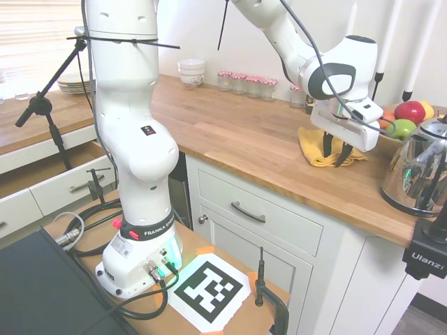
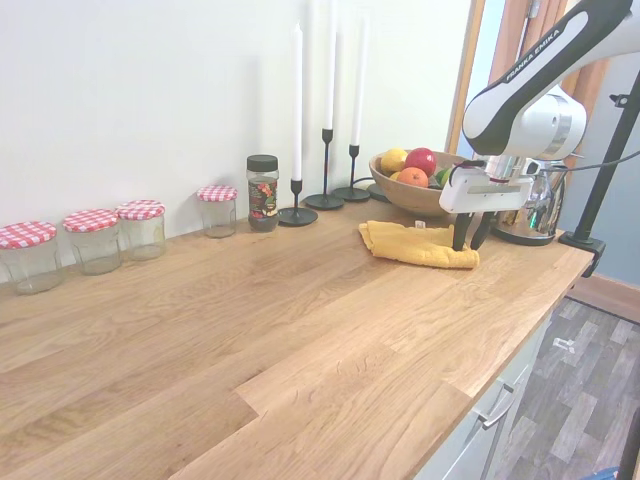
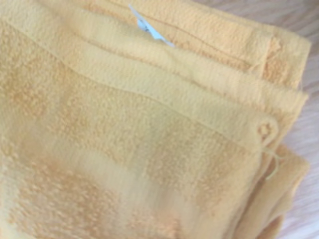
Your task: Wipe the counter
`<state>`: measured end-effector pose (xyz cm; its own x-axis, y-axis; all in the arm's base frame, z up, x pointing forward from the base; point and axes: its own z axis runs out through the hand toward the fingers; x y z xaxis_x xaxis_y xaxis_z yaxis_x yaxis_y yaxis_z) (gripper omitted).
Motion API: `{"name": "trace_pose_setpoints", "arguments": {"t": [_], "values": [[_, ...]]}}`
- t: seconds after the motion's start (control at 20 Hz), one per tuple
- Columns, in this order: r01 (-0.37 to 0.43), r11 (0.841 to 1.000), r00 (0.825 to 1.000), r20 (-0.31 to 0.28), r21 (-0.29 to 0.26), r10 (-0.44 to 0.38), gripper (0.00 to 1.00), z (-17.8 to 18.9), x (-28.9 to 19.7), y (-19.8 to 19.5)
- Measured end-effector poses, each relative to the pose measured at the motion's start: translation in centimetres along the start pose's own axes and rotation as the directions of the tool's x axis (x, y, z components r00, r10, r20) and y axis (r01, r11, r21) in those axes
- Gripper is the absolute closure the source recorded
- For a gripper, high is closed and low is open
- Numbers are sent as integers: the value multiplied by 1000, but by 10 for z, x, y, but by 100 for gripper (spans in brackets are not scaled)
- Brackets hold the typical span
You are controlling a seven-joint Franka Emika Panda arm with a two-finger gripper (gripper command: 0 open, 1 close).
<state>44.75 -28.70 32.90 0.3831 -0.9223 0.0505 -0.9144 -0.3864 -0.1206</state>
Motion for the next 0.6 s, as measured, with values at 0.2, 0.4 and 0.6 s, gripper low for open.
{"name": "trace_pose_setpoints", "arguments": {"t": [0.2, 0.4, 0.6], "values": [[-1, 1000, 1000, -11, 4, 1, 0, -6, 2, 2], [0, 1000, 999, -35, 28, 1, 0, -25, 1, 1], [-3, 999, 999, -41, 47, 5, 0, -37, -4, 5]]}}
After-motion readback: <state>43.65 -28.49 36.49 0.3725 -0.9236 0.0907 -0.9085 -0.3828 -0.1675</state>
